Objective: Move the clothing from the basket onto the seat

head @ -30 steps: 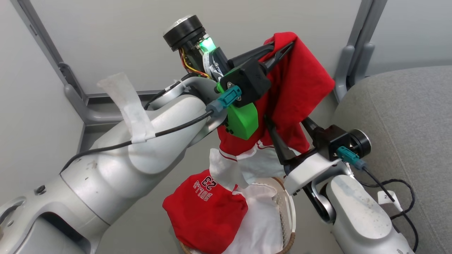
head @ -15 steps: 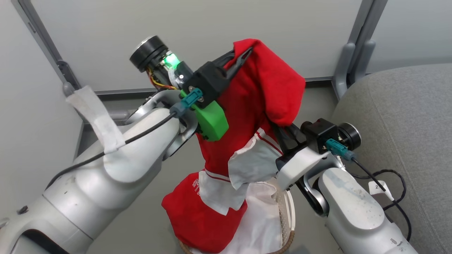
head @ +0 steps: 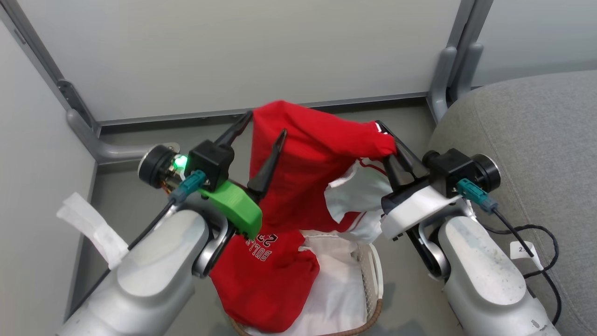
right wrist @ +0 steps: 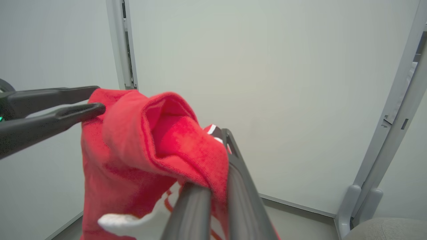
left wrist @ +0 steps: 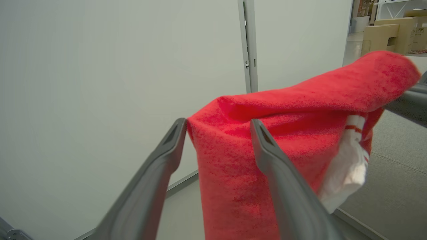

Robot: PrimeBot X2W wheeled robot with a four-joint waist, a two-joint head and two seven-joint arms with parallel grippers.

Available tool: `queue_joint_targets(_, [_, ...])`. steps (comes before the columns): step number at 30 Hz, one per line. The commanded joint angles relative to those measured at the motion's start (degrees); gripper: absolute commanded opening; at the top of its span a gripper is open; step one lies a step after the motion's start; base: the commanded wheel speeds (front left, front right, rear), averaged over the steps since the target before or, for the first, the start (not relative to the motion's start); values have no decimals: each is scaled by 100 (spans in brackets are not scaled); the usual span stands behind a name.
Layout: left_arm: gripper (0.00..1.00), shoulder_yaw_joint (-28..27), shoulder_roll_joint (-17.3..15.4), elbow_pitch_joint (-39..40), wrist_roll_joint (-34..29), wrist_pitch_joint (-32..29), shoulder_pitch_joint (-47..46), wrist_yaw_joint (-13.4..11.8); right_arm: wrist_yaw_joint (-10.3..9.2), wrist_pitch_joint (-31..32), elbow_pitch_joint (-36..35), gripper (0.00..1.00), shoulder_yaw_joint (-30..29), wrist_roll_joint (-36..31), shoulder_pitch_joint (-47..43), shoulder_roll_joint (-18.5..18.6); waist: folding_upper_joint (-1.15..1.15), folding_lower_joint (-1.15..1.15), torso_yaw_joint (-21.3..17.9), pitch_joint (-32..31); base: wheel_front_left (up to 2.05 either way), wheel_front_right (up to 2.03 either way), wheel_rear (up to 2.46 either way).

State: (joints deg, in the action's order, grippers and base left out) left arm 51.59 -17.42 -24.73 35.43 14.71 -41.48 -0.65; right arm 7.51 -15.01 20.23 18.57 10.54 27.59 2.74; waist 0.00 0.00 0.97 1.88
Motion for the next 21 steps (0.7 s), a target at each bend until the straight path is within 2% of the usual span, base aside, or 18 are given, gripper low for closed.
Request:
queue_joint_targets(1, [100, -66, -45, -21, 36, 32, 193, -53, -4, -27, -53, 0, -98, -71, -83, 27, 0, 0, -11, 19, 0, 0, 0])
queue_joint_targets(8, [100, -265, 38, 35, 15, 55, 987, -47, -4, -27, -141, 0, -460, -257, -326, 25, 0, 0, -21, 85, 0, 0, 0])
queue_joint_targets(21, [100, -951, 342, 350, -581, 46, 2178, 142, -4, -27, -315, 0, -840, -397, -747, 25, 0, 0, -86, 163, 0, 0, 0])
